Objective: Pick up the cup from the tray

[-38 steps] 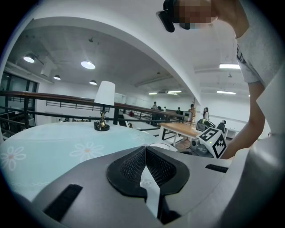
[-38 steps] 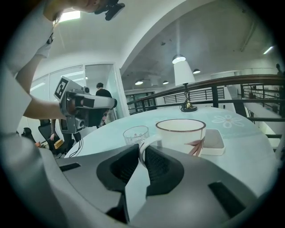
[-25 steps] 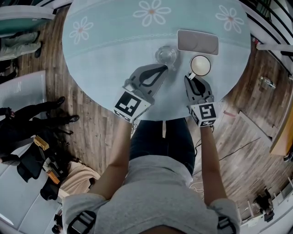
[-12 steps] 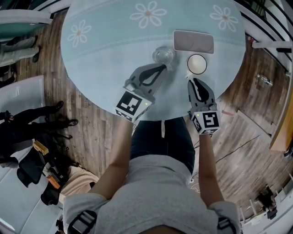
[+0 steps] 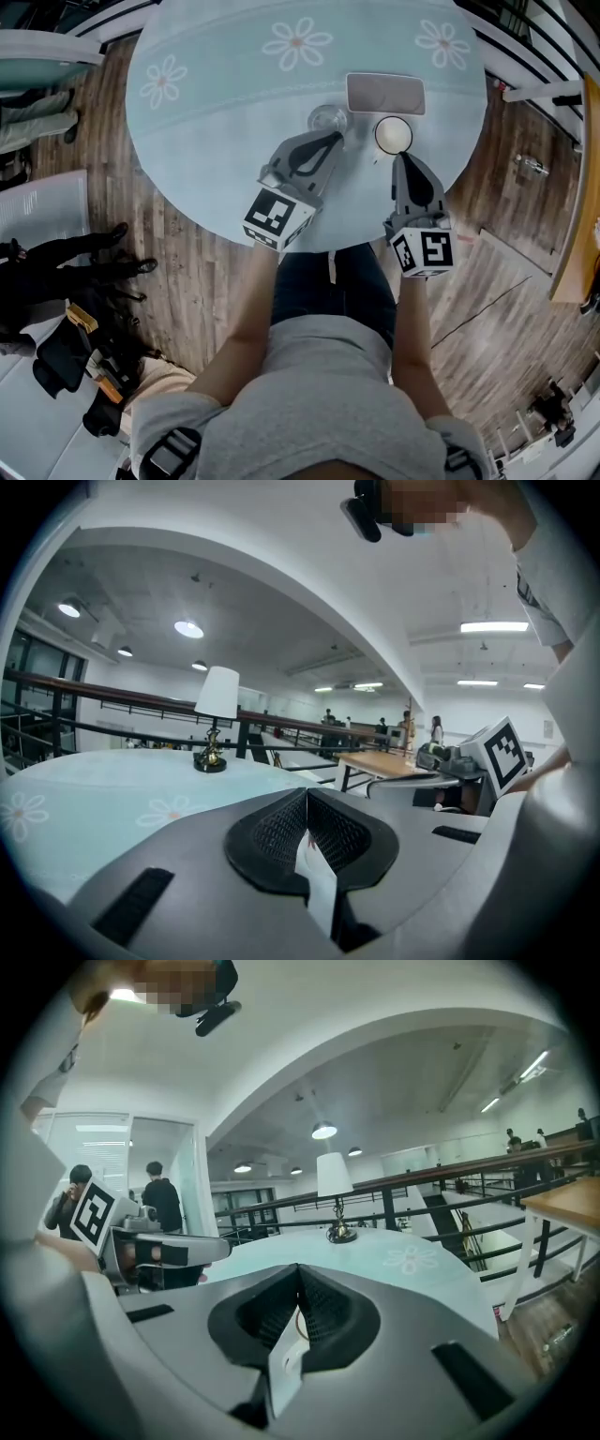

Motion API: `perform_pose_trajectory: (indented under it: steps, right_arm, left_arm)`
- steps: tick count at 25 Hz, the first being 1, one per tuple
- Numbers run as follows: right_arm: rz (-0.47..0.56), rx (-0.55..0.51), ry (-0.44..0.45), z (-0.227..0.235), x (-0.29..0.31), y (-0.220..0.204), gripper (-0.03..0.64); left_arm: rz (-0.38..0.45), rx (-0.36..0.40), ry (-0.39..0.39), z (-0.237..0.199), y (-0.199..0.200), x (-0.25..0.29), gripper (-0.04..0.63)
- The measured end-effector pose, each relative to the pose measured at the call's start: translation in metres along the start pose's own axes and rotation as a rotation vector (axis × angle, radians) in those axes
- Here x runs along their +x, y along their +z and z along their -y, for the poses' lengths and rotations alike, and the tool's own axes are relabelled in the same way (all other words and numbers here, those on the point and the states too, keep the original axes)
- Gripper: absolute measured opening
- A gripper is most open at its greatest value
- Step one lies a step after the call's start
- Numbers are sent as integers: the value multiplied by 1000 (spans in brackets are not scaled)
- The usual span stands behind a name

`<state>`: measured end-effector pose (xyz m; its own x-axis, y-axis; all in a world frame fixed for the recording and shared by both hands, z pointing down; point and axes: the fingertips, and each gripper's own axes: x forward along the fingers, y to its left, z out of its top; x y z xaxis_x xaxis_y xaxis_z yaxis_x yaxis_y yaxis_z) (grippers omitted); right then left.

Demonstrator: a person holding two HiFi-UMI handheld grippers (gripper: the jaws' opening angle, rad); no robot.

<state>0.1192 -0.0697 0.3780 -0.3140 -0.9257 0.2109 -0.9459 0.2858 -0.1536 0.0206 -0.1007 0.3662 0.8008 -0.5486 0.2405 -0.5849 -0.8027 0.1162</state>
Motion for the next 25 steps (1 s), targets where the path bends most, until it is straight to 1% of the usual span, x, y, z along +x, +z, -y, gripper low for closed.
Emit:
perform_pose_trajectory:
  steps: [6, 16, 25]
  right_arm:
    - [26, -29, 0, -4, 12, 18, 8]
    - [64, -54, 6, -16, 28, 45, 8]
    - [70, -67, 5, -20, 32, 53, 8]
  left_arm:
    - [47, 26, 0, 2, 18, 6, 9]
    - [74, 58, 9, 0, 36, 5, 9]
    - [78, 69, 17, 1, 39, 5, 9]
